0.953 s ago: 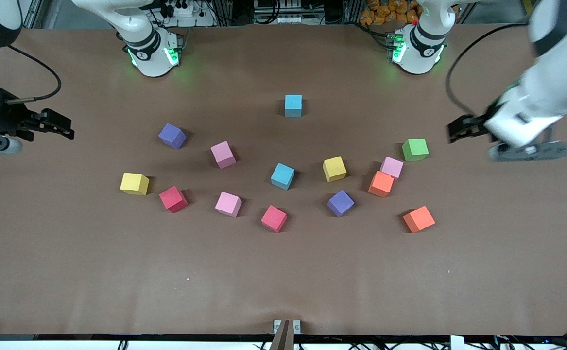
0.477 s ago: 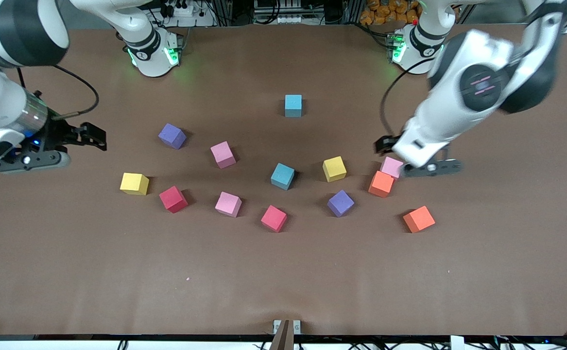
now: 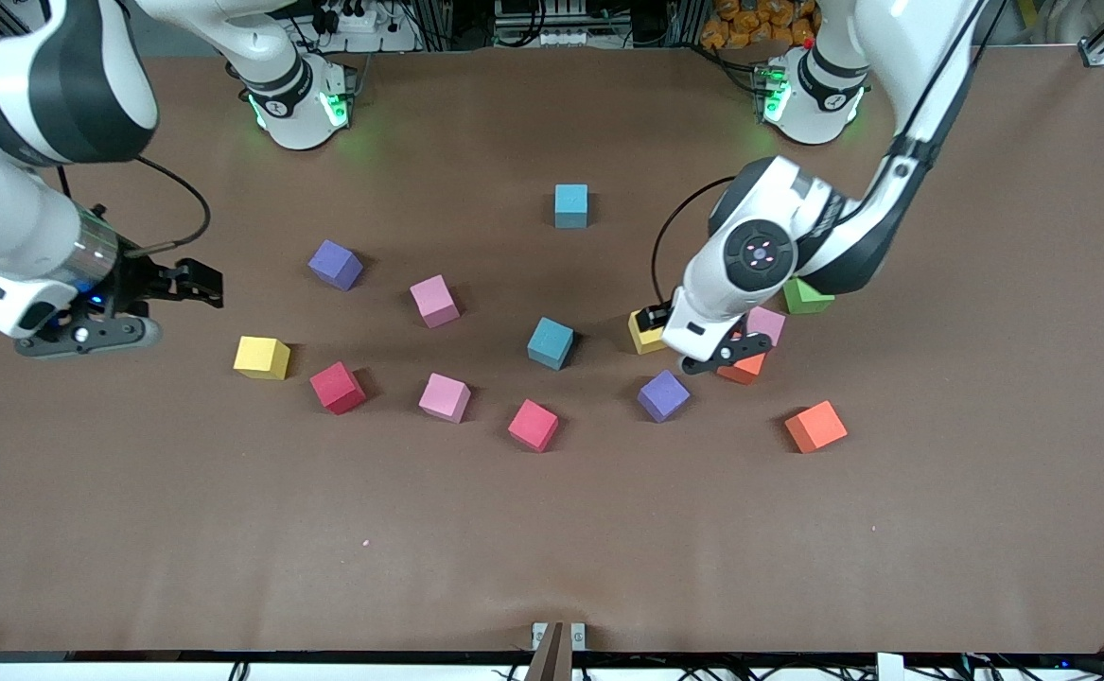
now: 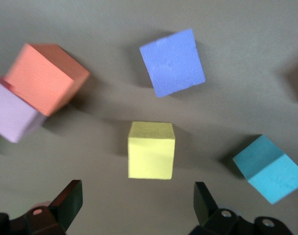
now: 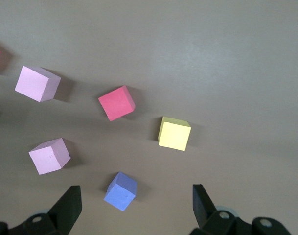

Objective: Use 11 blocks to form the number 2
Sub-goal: 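Reach the yellow block with the left gripper while the right gripper reaches pink, then grasp the yellow block with the left gripper while the right gripper grasps pink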

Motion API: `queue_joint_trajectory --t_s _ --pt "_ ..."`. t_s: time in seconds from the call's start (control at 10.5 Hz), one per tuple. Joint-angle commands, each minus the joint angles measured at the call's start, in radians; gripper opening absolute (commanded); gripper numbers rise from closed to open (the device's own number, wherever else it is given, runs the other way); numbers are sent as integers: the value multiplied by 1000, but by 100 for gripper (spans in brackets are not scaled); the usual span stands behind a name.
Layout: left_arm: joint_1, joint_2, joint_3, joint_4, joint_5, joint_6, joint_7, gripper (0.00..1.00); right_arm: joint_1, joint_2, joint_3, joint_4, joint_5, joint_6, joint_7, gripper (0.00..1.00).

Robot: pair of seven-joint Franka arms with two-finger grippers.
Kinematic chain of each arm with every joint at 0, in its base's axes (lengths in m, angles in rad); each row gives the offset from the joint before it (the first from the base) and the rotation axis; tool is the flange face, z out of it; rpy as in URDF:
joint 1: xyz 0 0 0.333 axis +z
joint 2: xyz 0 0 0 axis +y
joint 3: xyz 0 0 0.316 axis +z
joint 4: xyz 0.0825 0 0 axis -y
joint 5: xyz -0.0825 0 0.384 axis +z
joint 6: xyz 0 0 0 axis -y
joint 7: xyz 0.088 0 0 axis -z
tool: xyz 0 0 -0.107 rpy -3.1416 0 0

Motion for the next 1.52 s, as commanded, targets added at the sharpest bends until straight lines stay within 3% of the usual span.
queue_joint_trajectory --t_s 0.0,0.29,0.67,0.86,1.05,1.24,1.43 --pt "-17 4 1 -58 59 74 -78 100 43 62 -4 5 16 45 -28 100" --pt "-47 75 1 -58 105 117 -133 100 118 128 -4 3 39 86 -18 100" --pt "-52 130 1 -58 168 163 -136 100 151 266 -4 6 80 273 -15 100" --pt "-43 156 3 -58 171 180 -141 100 181 273 -4 -8 80 260 -14 100" --pt "-37 159 3 -64 171 180 -143 50 183 256 -2 -75 83 255 -17 100" --pt "-20 150 1 -83 173 180 -234 8 200 250 1 -103 117 264 -21 100" --pt "-18 98 -2 -127 167 177 -360 2 221 256 1 -106 120 286 -23 100"
